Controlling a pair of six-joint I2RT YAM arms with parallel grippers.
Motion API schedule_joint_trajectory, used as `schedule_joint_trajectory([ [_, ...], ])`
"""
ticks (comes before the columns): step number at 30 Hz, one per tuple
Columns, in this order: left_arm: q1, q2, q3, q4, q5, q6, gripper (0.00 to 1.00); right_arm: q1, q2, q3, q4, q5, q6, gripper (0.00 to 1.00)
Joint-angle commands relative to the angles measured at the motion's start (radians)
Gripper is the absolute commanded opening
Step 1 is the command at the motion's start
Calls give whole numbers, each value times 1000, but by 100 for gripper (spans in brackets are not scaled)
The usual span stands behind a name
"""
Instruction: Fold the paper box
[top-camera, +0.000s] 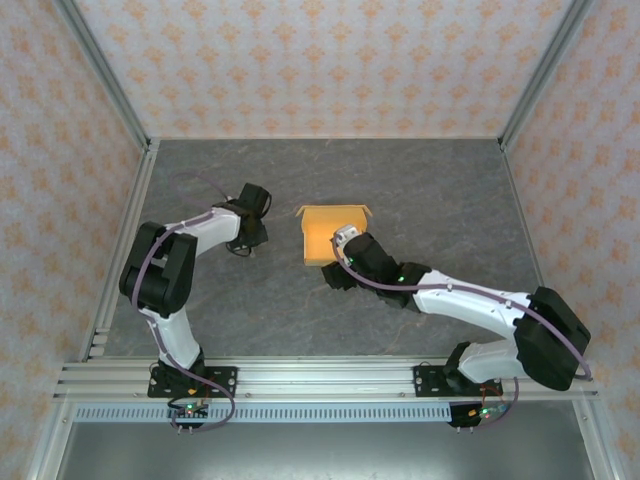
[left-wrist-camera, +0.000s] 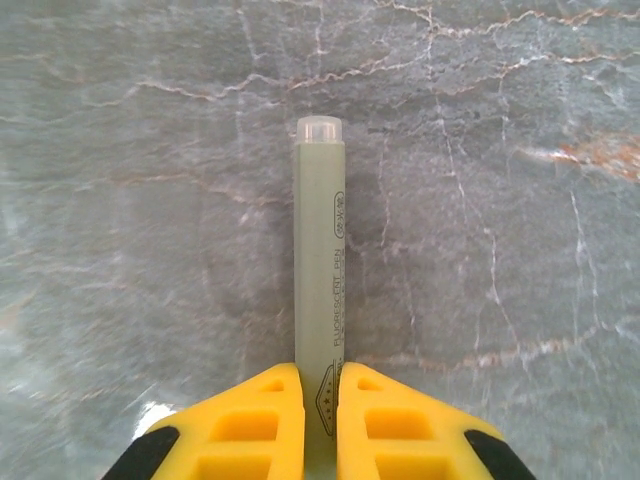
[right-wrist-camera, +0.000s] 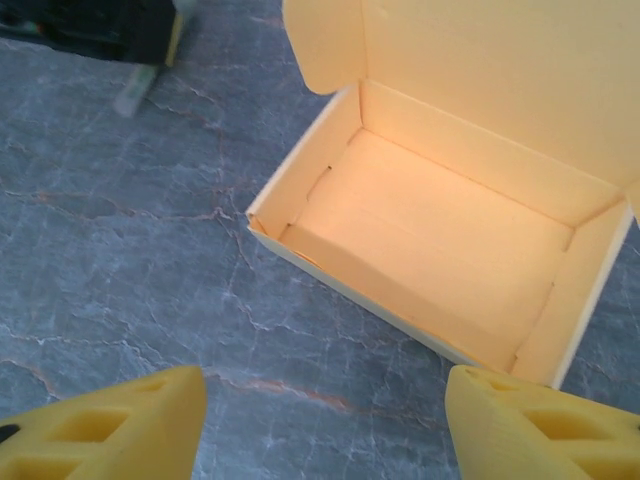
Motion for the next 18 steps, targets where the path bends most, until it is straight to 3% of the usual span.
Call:
schedule_joint_trajectory([
  [1, -25, -190, -24, -35, -66, 61, 10, -31, -8, 96, -137, -1, 33, 66],
  [5, -103, -406, -49, -53, -122, 130, 10, -89, -13, 166, -290, -144, 23, 70],
  [9, -208, -581, -56, -43, -77, 241, 10, -173, -32, 209, -384, -317, 20, 71],
  [13, -330, -658, -55, 2, 45, 409, 10, -270, -113, 212, -383, -352, 78, 74],
  [18, -445, -593, -22, 0, 133, 604, 11, -413, -196, 232, -442, -247, 142, 78],
])
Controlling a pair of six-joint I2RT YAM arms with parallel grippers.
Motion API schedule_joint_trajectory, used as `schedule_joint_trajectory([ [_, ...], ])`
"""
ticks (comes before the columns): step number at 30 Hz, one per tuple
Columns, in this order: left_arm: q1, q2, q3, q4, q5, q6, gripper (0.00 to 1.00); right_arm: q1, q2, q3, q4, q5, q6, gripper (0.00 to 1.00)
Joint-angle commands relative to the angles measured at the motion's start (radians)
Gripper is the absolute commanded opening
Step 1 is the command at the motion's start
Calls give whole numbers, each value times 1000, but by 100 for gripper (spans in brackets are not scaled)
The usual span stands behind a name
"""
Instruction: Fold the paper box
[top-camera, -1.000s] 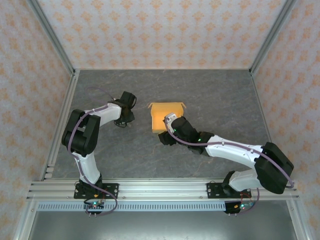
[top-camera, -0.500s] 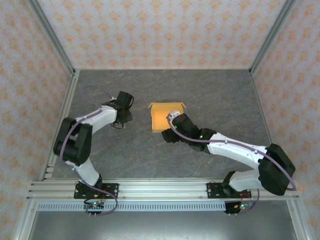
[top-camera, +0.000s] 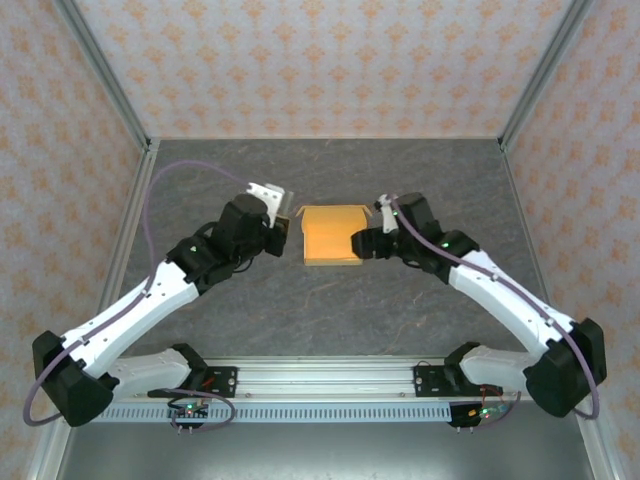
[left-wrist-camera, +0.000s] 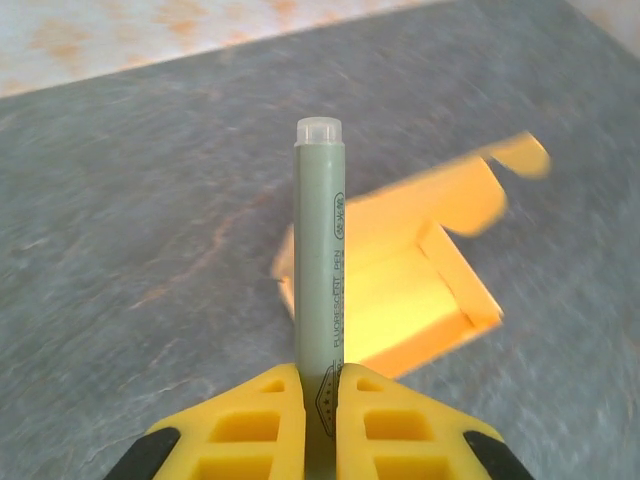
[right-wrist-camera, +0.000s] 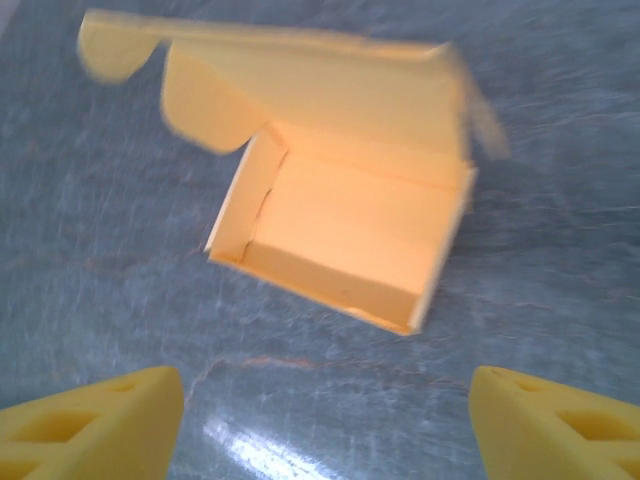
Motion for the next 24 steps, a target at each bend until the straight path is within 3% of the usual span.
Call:
schedule_joint_trajectory([
  [1, -57, 82, 40, -25, 83, 207, 11, -93, -56, 33, -76, 59, 61, 80],
  [6, -134, 288, 177, -144, 43, 371, 11, -224, -79, 24, -107, 99, 79, 84],
  [9, -158, 406, 253, -199, 5, 456, 11, -242, -103, 15, -114, 206, 68, 85],
  [13, -179, 557, 351, -251, -94, 583, 10, -253, -148, -21, -96, 227, 72, 85],
  [24, -168, 800, 472, -175, -213, 651, 11, -254, -155, -45, -103, 195, 70, 85],
])
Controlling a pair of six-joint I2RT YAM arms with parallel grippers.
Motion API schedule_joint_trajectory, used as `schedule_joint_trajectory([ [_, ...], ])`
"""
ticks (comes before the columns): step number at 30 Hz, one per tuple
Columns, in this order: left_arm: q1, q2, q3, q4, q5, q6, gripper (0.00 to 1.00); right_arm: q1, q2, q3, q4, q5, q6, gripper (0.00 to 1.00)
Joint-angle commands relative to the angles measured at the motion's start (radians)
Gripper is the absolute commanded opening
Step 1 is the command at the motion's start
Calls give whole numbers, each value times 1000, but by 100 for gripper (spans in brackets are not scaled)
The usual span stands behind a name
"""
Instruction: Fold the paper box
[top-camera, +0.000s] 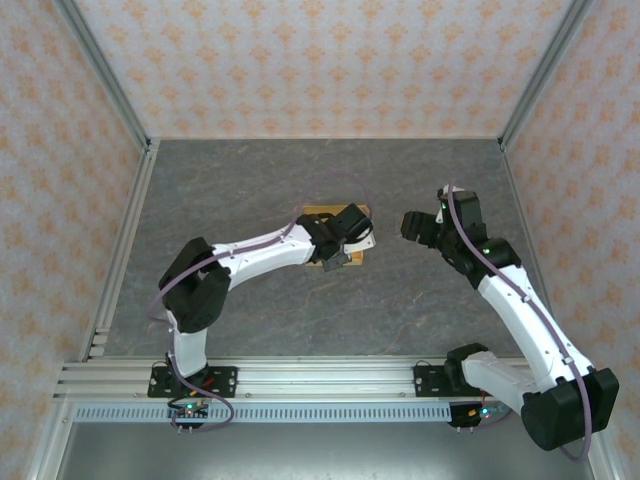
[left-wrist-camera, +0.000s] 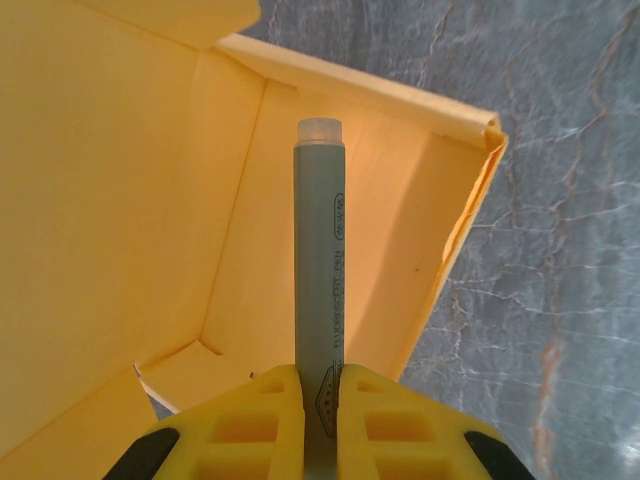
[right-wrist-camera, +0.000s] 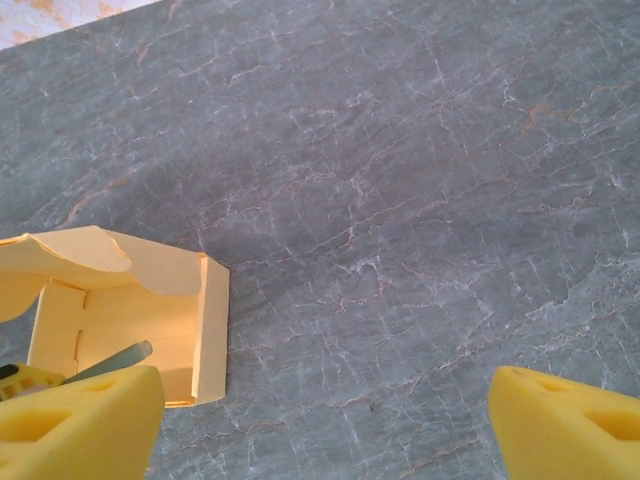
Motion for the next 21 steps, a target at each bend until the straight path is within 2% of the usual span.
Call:
schedule_joint_trajectory([
  [1, 7, 45, 45, 33, -84, 63, 12, -5, -9, -11, -18, 6, 8, 85],
  [8, 18, 153, 79, 68, -154, 89, 17, -5, -9, -21, -18, -5, 11, 85],
  [10, 23, 164, 84, 65, -162, 85, 24, -6, -14, -21, -24, -9, 11, 85],
  [15, 27, 121, 73, 76, -134, 54, 36, -6, -21, -30, -18, -30, 16, 85],
  [21, 25, 23, 38, 68, -92, -4, 38, -5, -22, -41, 7, -67, 19, 84],
])
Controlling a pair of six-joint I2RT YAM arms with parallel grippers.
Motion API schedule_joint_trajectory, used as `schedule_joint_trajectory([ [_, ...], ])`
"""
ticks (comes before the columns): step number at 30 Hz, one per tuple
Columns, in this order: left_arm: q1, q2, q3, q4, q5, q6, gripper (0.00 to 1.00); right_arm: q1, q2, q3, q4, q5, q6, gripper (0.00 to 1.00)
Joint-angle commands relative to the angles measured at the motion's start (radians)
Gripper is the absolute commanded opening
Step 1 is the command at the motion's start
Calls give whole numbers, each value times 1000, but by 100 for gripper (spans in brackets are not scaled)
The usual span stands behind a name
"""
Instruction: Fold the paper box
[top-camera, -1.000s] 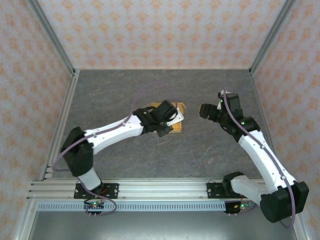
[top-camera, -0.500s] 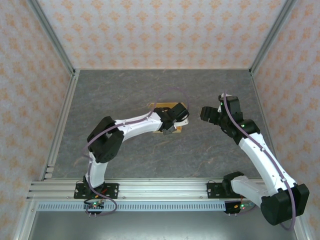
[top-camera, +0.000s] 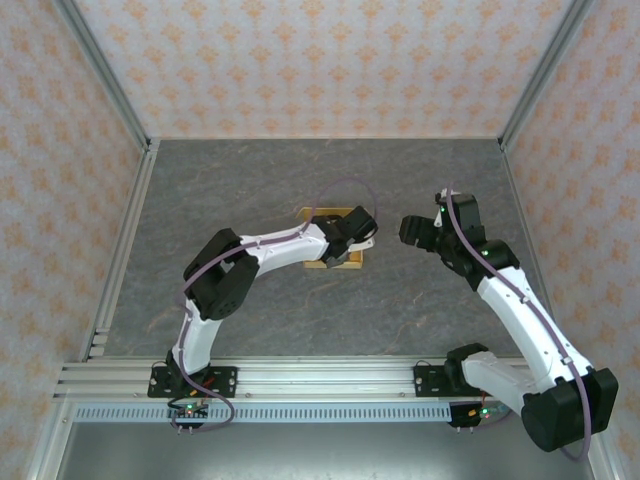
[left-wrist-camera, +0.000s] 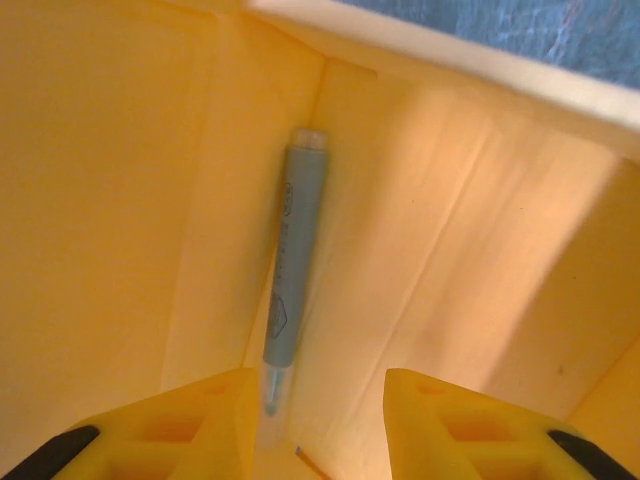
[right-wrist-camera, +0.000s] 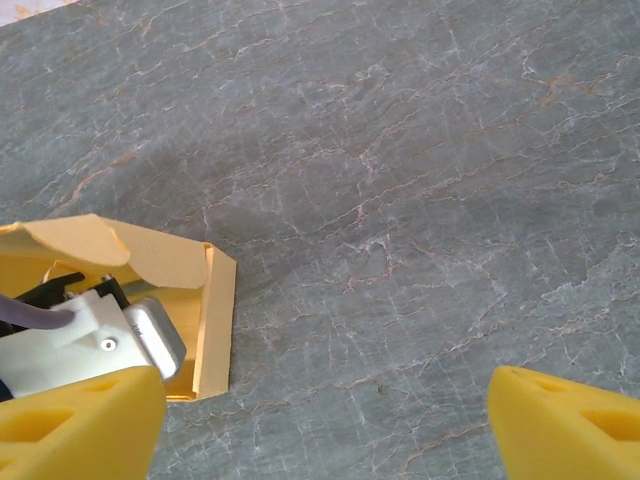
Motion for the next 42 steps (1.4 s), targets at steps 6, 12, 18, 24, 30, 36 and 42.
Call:
schedule_joint_trajectory([
  [6, 0, -262, -65, -22, 145, -127, 40, 12, -2, -38, 71, -74, 19, 82],
  [12, 13, -509, -243, 24, 212, -282, 41, 133, 79, -45, 160, -48, -23, 76],
  [18, 181, -827, -492, 120, 255, -543, 53, 222, 178, -35, 288, 52, -81, 73],
  [24, 336, -818, -547, 155, 302, -672, 62, 222, 299, -8, 398, 45, -130, 67],
  [30, 346, -674, -529, 271, 418, -689, 67, 223, 358, -2, 459, 50, -153, 60],
  [36, 347, -571, -494, 323, 433, -698, 70, 225, 427, 26, 491, 36, -164, 46],
  [42, 347, -512, -486, 383, 444, -717, 67, 228, 462, 31, 521, 32, -165, 35],
])
